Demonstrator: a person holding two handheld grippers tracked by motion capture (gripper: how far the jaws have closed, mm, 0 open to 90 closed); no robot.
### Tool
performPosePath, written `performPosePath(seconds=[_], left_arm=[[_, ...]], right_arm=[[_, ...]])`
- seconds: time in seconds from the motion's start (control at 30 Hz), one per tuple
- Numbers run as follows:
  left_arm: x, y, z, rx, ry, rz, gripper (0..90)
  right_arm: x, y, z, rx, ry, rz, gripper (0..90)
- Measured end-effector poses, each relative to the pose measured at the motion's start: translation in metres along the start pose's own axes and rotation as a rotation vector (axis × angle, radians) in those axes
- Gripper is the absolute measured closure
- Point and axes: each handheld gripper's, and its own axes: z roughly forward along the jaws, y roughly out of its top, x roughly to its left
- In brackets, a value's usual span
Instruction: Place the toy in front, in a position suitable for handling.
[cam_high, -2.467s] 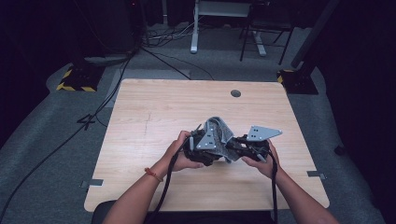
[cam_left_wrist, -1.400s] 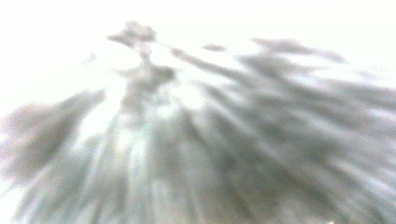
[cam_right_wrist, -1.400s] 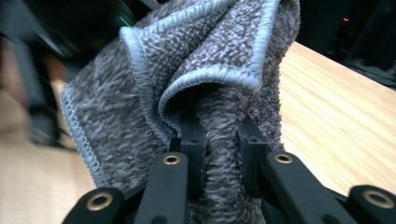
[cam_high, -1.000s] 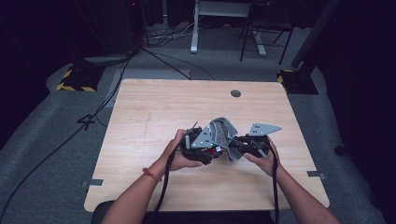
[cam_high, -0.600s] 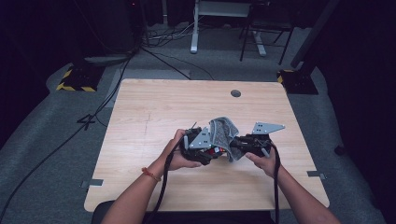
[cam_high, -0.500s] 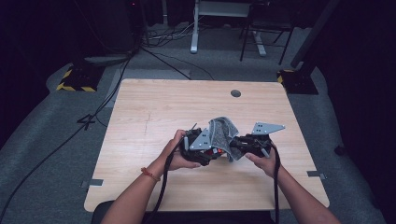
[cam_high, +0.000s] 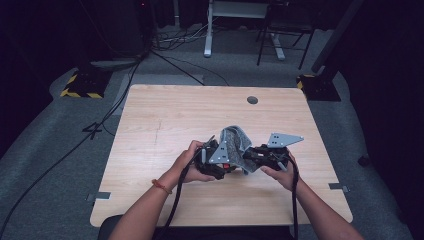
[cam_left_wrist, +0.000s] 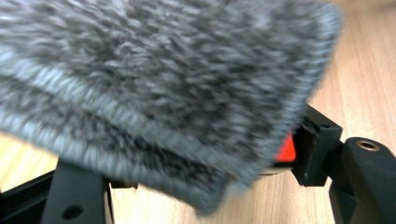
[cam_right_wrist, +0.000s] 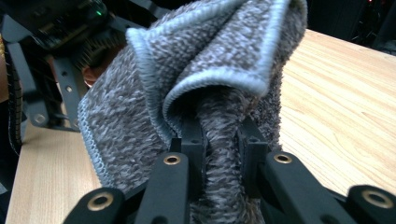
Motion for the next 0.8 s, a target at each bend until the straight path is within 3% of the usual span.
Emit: performPosePath(seconds=[0.17,0.43,0.6,0.67,0.8], left_arm=[[0.003,0.0,0.001,-0.007,-0.001,-0.022,33.2],[0.01,0.001,-0.014,-0.069,0.01,-0.068,33.3],[0.009,-0.001,-0.01,-0.022,0.026,-0.047,33.3],[0.009,-0.002,-0.008,-0.004,0.021,-0.045,33.3],[0.01,-0.003,-0.005,0.001,0.022,-0.052,33.4]], right_arm=[[-0.002,-0.003,0.002,0.034,-0.043,-0.025,76.9],[-0.007,-0.012,0.01,0.119,-0.079,-0.038,76.8],[-0.002,-0.007,0.007,0.095,-0.05,-0.041,76.9],[0.003,-0.004,0.005,0.09,-0.057,-0.064,77.0],[0.004,0.001,0.0,0.056,-0.039,-0.051,76.9]])
